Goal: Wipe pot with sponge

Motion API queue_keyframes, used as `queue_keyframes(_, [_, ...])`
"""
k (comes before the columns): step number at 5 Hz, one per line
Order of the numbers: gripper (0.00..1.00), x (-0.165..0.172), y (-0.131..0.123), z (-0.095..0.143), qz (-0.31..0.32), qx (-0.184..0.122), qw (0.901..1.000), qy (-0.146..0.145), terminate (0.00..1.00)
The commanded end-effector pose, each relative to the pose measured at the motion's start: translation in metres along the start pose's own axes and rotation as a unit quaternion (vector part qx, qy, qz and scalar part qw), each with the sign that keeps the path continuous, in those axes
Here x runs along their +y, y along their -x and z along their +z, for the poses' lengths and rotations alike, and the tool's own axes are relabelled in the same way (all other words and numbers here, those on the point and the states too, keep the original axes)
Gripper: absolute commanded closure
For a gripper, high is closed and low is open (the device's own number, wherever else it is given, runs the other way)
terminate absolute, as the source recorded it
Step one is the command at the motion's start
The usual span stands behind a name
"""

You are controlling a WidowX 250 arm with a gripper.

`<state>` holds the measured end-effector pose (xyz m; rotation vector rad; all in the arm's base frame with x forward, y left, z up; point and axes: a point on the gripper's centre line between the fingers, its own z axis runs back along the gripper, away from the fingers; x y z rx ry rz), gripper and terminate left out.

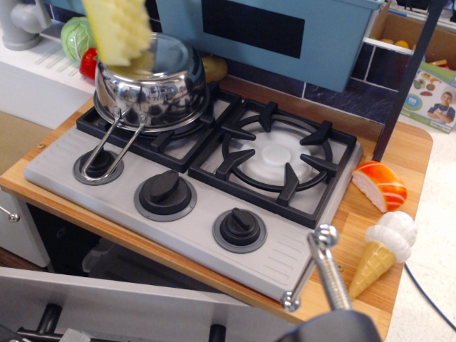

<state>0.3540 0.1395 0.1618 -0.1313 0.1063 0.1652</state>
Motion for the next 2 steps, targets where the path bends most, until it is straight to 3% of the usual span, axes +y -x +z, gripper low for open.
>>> queue_keyframes(1, [1.00, 0.0408, -0.0004, 0.0230, 0.024, 0.003, 0.9991, -0.034, 0.00])
queue_keyframes(2, [1.00, 0.0354, 0.0016, 0.0244, 0.010, -0.014, 0.9994, -0.031, 1.00])
